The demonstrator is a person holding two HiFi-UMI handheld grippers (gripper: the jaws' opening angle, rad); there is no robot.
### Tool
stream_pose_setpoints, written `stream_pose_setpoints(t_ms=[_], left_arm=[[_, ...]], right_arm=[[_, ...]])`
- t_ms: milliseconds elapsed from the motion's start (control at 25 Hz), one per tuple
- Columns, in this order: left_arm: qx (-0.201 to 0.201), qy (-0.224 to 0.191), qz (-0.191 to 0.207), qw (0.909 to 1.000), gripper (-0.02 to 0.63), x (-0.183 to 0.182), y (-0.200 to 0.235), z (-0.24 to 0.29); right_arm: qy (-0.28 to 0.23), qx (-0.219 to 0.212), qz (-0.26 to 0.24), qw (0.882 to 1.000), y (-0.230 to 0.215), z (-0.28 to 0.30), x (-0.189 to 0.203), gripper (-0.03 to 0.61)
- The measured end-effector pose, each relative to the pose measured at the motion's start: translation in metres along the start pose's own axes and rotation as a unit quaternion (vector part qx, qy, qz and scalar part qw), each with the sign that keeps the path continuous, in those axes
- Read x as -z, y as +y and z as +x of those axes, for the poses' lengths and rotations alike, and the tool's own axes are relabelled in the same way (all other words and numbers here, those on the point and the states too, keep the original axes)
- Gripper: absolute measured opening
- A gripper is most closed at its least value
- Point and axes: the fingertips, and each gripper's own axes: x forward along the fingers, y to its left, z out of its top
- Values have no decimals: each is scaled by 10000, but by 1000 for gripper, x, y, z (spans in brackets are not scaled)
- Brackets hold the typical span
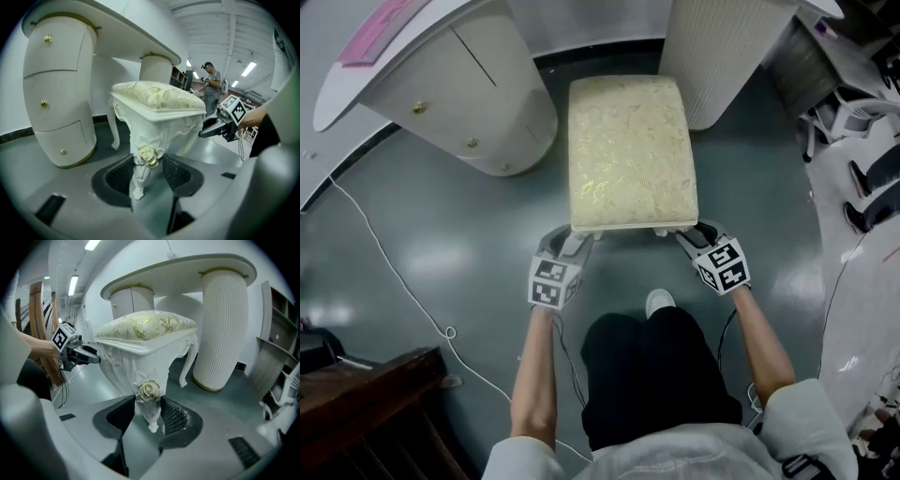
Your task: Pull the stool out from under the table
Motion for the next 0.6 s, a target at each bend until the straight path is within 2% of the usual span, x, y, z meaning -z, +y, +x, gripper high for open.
stream_pose_setpoints(t_ms=[160,360,520,600], left_arm=[[-20,507,-279,9983,190,23,-25,-16],[51,937,-467,9945,190,44,-58,-39],[196,1222,-507,9910,192,59,-70,-50],[79,1427,-605,9879,204,55,-68,-62]], right_arm=[[628,-48,116,9979,18,-17,21,181],[1203,5,302,9923,42,-40,47,181],[1938,-4,535,9796,57,-54,63,181],[2243,-41,751,9716,63,-68,61,181]])
